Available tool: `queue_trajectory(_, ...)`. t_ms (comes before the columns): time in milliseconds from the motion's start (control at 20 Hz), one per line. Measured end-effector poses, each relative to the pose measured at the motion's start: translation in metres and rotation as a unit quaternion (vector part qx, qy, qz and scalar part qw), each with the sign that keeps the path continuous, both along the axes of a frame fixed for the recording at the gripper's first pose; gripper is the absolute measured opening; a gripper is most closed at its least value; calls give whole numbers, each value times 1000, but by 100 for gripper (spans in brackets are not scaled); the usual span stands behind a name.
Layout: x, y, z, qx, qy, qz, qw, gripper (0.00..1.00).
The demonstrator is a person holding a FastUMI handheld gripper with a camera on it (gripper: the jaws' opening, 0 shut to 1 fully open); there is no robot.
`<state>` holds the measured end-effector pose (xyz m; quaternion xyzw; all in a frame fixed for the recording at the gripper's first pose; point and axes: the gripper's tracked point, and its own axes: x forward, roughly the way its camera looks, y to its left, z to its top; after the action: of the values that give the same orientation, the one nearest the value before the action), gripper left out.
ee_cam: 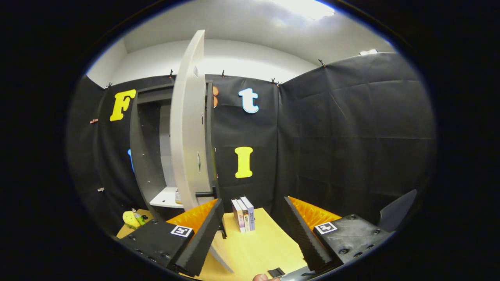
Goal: Open the shoe cabinet door, grab the shoes and put them into the shoe cabinet, then close the shoe cabinet door.
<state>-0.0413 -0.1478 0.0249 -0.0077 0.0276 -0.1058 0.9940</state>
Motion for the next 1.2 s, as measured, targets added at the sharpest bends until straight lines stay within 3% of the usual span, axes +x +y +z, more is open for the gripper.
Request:
queue_trajectory(350,32,3,-26,22,23,35,999,98)
queue_trajectory(600,30,17,-30,37,27,47,998,98)
queue_trajectory(1200,29,119,-40,47,36,113,992,98)
